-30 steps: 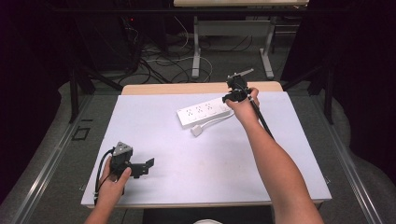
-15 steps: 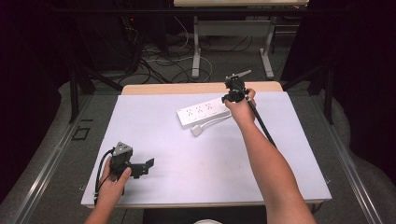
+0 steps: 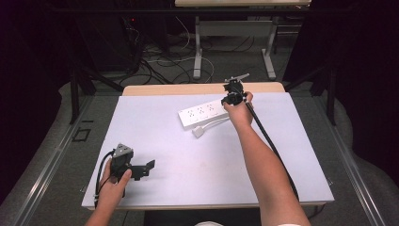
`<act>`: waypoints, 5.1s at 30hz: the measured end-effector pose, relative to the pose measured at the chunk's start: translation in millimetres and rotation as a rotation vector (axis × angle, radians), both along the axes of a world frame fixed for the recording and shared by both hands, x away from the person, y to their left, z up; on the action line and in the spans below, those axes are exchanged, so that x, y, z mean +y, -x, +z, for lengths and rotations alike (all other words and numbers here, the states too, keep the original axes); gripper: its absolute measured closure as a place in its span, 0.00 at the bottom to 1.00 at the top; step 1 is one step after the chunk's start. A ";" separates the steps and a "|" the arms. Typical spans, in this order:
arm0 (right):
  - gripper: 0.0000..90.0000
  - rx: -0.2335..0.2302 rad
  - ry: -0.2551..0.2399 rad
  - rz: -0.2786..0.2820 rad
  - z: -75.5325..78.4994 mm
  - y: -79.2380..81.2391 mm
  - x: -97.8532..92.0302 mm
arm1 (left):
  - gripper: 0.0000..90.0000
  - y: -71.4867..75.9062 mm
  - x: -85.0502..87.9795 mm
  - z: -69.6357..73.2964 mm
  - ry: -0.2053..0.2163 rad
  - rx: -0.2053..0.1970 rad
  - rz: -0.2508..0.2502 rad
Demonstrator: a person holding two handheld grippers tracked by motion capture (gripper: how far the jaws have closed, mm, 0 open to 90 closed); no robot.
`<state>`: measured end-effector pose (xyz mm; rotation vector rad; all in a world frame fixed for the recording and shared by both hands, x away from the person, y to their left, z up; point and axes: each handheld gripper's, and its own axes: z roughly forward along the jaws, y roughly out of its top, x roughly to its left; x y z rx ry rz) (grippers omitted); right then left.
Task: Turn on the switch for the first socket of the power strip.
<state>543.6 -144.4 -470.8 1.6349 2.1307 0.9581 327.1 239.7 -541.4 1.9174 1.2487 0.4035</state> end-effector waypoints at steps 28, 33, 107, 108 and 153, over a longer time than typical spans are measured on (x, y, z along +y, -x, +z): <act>1.00 0.050 -0.033 0.012 -40.9 -13.1 17.3 | 0.01 1.8 3.4 -3.1 0.014 0.003 0.021; 1.00 0.050 -0.023 0.017 -46.6 -14.7 20.7 | 0.01 1.1 3.8 -4.3 0.016 0.001 0.022; 1.00 0.083 -0.010 0.022 -48.2 -14.5 9.0 | 0.01 -0.4 2.7 -3.7 0.015 -0.002 0.019; 1.00 0.075 -0.013 0.022 -47.7 -14.1 8.6 | 0.01 -0.4 2.7 -3.7 0.015 -0.002 0.018; 0.61 0.132 0.025 0.136 -8.0 18.2 -1.3 | 0.01 -2.2 -0.6 -4.1 -0.001 0.006 0.003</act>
